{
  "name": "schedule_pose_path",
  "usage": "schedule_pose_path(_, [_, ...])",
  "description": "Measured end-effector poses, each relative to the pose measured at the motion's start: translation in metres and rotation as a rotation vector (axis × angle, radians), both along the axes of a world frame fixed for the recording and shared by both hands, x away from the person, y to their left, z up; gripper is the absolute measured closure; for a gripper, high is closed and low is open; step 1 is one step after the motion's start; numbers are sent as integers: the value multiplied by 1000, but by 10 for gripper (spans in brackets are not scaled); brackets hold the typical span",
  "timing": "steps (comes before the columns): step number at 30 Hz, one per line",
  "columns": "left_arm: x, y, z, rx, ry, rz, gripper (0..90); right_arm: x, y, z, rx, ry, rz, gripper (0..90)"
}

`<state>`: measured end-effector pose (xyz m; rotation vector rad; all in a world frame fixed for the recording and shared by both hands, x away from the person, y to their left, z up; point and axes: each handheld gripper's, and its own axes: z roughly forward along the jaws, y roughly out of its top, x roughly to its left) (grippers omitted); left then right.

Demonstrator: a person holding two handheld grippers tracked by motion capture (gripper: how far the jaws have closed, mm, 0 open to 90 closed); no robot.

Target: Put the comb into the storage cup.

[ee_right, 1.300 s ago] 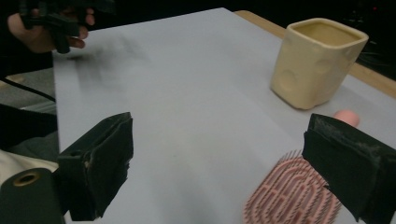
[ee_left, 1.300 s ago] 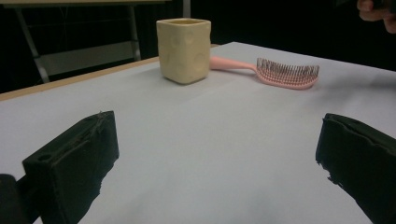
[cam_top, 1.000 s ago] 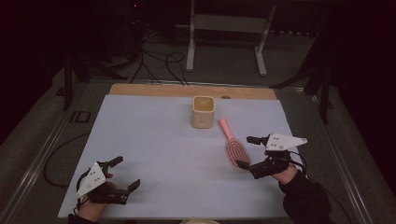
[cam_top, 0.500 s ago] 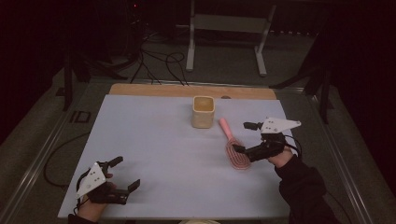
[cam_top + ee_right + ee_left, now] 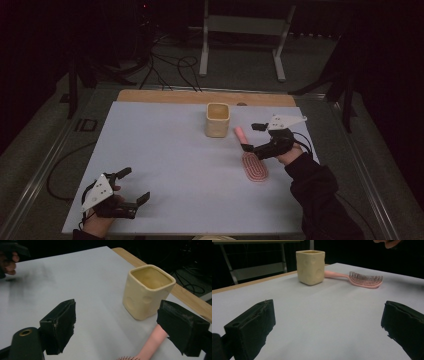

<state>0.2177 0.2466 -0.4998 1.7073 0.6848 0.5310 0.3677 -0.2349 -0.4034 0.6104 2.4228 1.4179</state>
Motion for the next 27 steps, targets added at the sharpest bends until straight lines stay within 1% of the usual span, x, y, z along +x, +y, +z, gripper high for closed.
schedule_pose_path(3, [0,0,0,-3,0,-1,1,7,3,-3,-16,6,-1,177])
schedule_pose_path(4, [0,0,0,-5,1,0,2,10,4,-3,-21,10,2,203])
schedule_pose_path(7, [0,0,0,-4,0,-2,1,19,8,-7,-26,34,5,234])
schedule_pose_path(10, [0,0,0,-6,2,-1,2,27,12,-11,-42,40,-3,267])
schedule_pose_path(12, [0,0,0,-4,0,-2,2,32,15,-14,-49,35,-11,309])
schedule_pose_path(13, [0,1,0,-5,1,-2,2,34,16,-15,-53,42,-11,330])
schedule_pose_path(16, [1,1,0,-6,2,-2,2,40,21,-21,-79,41,-16,385])
schedule_pose_path(19, [0,1,0,-5,2,-3,2,46,27,-26,-111,50,-21,458])
schedule_pose_path(21, [1,1,0,-7,3,-3,1,50,30,-30,-136,54,-22,533])
schedule_pose_path(23, [0,1,-1,-6,5,-2,2,54,32,-34,-154,55,-25,606])
schedule_pose_path(27, [1,1,0,-10,4,-3,2,59,38,-42,-184,68,-34,712])
